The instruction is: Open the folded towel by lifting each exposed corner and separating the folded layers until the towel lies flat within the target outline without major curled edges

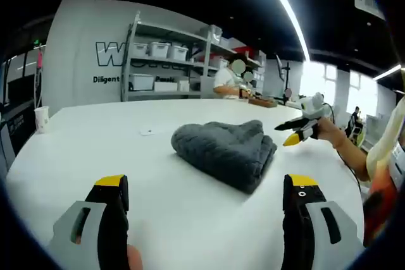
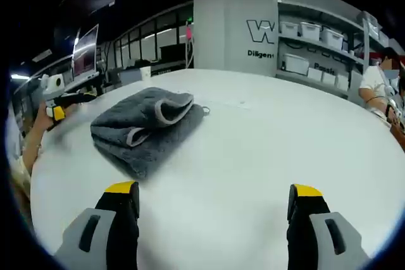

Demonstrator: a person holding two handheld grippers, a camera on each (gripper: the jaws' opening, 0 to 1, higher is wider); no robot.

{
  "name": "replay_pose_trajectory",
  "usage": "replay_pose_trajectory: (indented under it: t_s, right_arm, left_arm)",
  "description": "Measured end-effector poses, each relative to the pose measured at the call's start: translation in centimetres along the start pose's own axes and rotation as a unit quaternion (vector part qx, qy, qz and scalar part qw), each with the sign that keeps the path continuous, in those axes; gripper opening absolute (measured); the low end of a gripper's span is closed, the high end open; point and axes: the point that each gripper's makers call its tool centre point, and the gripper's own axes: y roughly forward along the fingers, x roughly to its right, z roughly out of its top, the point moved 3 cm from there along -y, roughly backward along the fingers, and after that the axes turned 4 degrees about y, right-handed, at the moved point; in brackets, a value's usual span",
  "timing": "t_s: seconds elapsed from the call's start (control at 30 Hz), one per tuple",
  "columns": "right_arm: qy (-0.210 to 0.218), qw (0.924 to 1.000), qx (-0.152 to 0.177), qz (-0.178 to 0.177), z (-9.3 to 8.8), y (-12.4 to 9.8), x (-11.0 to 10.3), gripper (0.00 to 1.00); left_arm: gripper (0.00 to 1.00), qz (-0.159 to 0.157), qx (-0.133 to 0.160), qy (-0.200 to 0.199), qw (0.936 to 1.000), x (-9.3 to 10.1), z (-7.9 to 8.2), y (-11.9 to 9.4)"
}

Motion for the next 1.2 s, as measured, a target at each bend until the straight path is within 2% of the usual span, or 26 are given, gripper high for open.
replay_pose_trajectory:
  t_s: [0.33, 0.8, 1.2]
  right_arm:
    - [-0.001, 1.0, -0.003, 0.001, -0.29, -0.09, -0.38, 0.98]
    - [-0.001, 1.0, -0.006, 0.006, 0.14, 0.2, 0.29, 0.97]
    - [-0.005, 0.9999, 0.0, 0.011, 0.26, -0.14, -0.26, 0.97]
  left_arm:
    - [0.99, -0.001, -0.004, 0.001, 1.0, -0.08, -0.12, 0.05]
    - [0.99, -0.002, -0.012, 0.004, 0.9999, 0.17, -0.39, 0.22]
    - [0.99, -0.004, -0.012, 0.009, 0.9999, 0.57, -0.3, 0.23]
